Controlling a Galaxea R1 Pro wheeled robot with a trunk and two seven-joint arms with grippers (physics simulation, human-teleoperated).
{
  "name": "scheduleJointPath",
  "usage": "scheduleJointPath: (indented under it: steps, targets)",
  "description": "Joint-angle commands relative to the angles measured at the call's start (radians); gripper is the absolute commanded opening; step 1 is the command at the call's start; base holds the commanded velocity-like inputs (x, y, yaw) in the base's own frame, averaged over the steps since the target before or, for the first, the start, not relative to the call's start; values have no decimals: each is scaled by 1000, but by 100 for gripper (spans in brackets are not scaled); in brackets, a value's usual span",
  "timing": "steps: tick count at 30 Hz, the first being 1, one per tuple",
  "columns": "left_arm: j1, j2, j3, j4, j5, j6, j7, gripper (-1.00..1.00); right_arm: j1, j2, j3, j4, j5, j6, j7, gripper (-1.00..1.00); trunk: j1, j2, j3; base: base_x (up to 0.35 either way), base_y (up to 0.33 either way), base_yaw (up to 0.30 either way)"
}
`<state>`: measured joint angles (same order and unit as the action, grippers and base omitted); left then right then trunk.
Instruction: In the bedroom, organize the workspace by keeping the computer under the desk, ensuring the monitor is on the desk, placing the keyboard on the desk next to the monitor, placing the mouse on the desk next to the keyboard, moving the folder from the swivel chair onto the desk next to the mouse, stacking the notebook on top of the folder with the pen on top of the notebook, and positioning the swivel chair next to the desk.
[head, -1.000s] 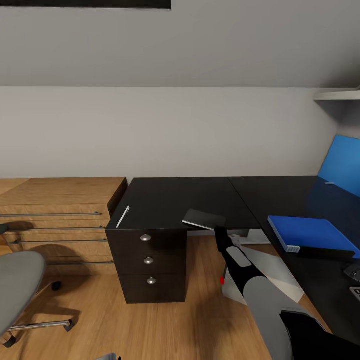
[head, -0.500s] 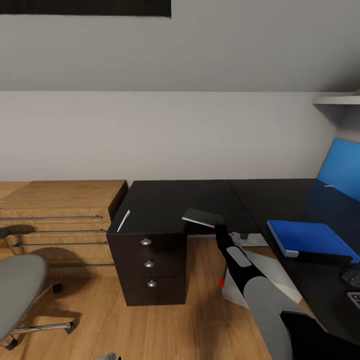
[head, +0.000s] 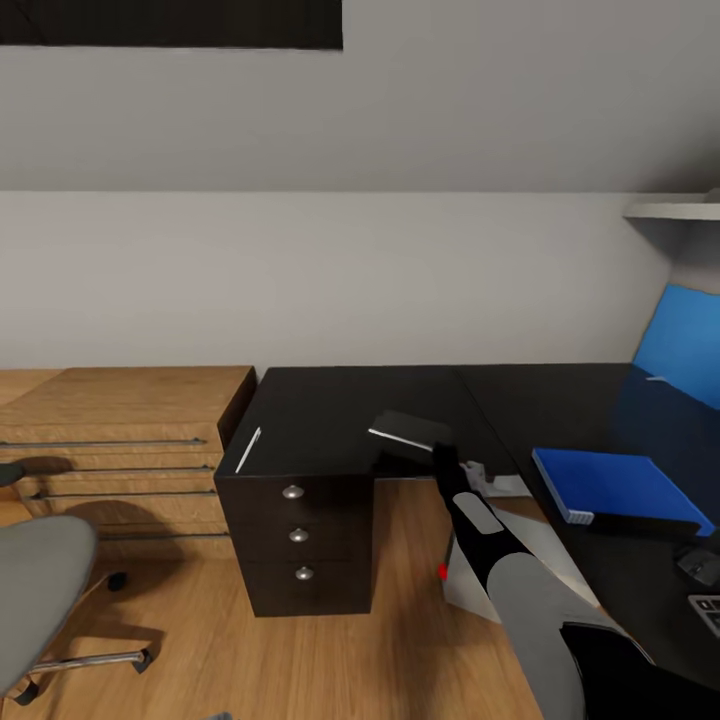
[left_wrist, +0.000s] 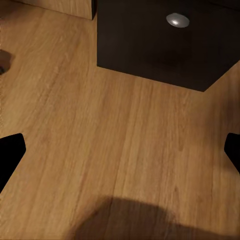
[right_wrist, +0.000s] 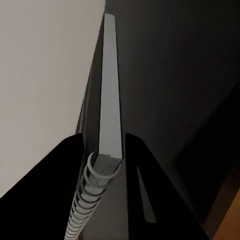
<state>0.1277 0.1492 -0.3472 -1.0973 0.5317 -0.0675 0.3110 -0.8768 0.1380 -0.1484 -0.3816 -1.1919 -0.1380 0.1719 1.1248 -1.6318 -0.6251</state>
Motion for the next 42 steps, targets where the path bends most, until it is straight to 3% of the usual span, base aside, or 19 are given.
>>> scheduleJointPath:
  steps: [1, 6, 7, 11, 42]
  targets:
    - [0, 1, -5, 0, 10, -6, 7, 100, -1, 0, -2, 1, -11, -10, 13, -100, -4, 7, 2, 0, 0, 0]
    - [0, 1, -5, 5, 10, -6, 7, 100, -1, -1, -2, 0, -10, -73, 35, -100, -19, 35, 15, 0, 0, -51]
    - [0, 1, -6, 9, 11, -5, 6, 100, -1, -1, -2, -8, -9, -116, 39, -100, -19, 35, 15, 0, 0, -219]
    - [0, 1, -5, 16, 11, -5, 6, 100, -1, -2, -2, -21, -8, -138, 40, -100, -19, 35, 15, 0, 0, -239]
    - [0, -14, -10, 51, 11, -5, 5, 100, 5, -10, -2, -83, -5, -189, 40, -100, -19, 35, 15, 0, 0, -263]
